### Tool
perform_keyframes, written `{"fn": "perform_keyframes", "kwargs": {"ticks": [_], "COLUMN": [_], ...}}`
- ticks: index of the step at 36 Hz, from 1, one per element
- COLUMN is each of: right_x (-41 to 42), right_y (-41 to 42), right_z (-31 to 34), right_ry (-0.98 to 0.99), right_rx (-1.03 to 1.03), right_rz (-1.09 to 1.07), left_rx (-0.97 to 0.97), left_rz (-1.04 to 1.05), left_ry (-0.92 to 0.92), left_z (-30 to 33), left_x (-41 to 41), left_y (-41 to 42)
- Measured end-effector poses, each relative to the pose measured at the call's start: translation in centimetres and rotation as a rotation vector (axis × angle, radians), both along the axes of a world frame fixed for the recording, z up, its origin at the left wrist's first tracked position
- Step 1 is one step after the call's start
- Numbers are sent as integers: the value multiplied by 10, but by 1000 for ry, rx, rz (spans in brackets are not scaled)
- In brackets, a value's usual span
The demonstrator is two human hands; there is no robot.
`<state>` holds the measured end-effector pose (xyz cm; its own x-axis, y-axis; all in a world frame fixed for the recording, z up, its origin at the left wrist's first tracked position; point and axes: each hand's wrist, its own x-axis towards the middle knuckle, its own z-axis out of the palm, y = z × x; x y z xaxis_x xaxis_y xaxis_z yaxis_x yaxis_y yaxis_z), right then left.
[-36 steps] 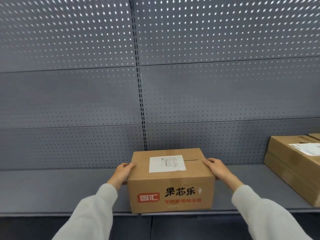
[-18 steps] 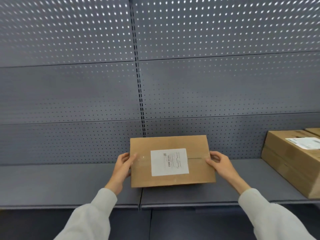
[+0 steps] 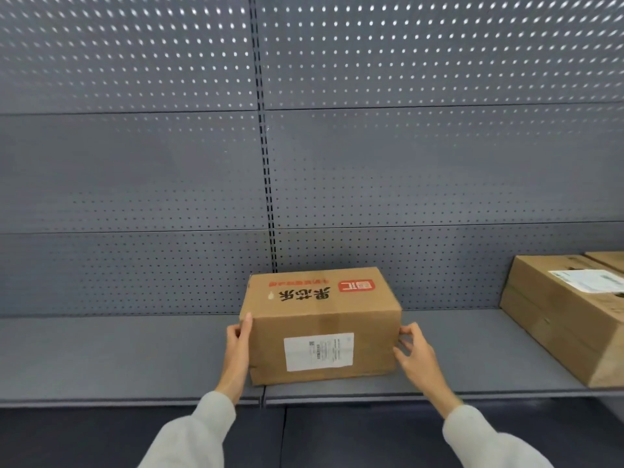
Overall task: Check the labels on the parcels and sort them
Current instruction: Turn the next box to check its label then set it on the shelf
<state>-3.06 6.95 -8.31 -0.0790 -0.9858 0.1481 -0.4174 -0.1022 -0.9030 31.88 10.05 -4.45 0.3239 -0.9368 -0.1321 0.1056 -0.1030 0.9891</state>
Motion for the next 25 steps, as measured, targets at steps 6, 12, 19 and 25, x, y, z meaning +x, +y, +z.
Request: {"fn": "perform_keyframes", "kwargs": {"ticks": [6,12,19,25], "right_x": [-6,10,30,29], "right_y": [-12,-31,-46,-48], "right_z": [31,78,96,83], "right_ry": [59,437,845,824], "right_rx": [-132,-217,-40,-94], "right_rz": [-91,139,265,213], "left_rx": [-210,-311,-92,-118], "left_rz": [106,-70,-279,-263], "left_ry": [-278,-997,-1426,-1449], "left_z": [21,53,56,51], "left_x": [3,4,-1,-2], "left_y": [-2,-27,-49,-43]}}
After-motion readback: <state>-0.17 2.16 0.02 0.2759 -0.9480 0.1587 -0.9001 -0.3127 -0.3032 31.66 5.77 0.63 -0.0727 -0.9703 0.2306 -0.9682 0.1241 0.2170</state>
